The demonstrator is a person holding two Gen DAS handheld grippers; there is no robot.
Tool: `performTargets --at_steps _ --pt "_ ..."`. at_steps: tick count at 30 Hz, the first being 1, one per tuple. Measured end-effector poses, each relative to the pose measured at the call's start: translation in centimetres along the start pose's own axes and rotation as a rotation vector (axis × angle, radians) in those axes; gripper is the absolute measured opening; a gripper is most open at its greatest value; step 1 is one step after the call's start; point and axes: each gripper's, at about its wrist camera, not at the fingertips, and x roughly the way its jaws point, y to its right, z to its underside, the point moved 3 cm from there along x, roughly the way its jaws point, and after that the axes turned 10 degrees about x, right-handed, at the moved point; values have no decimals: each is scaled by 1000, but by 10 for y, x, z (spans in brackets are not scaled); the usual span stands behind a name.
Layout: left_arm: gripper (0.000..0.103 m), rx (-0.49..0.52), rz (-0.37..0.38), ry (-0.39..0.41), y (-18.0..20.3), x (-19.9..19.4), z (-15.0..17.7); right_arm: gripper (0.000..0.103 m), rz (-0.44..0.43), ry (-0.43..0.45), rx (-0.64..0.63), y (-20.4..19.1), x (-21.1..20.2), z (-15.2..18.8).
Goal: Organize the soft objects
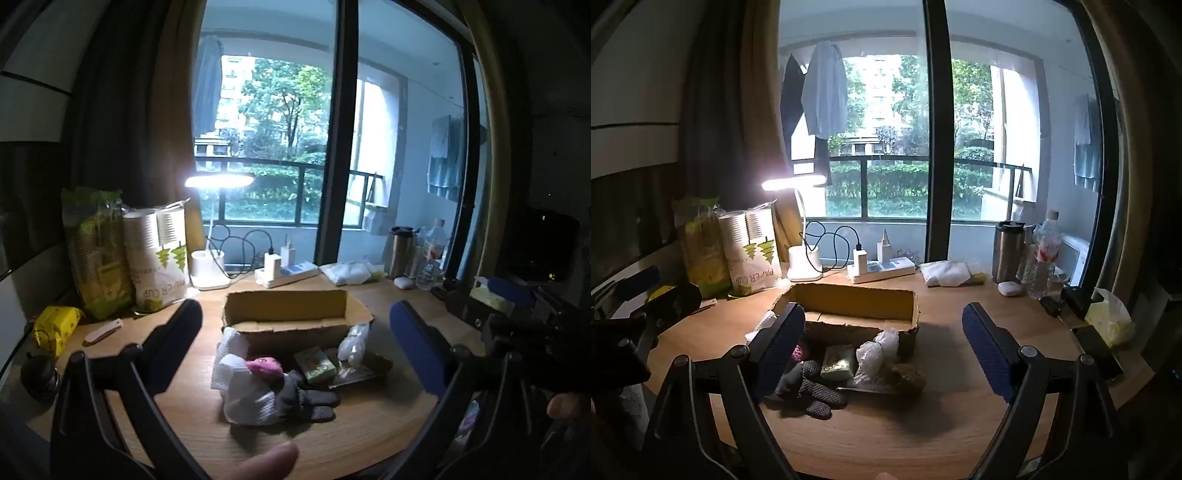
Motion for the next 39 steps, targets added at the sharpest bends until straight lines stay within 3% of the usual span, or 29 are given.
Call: performTargets --at_steps 4,13,23,39 --pt "103 37 -50 -4 13 2 1 90 -3 5 7 -1 1 1" --pt "103 62 -43 -8 7 -1 -2 90 -2 -1 16 5 -1 -2" --pt "103 7 -8 -17 0 -1 -1 90 0 4 19 4 -2 0" --pt "103 10 20 -17 4 -4 1 90 0 2 9 1 -2 1"
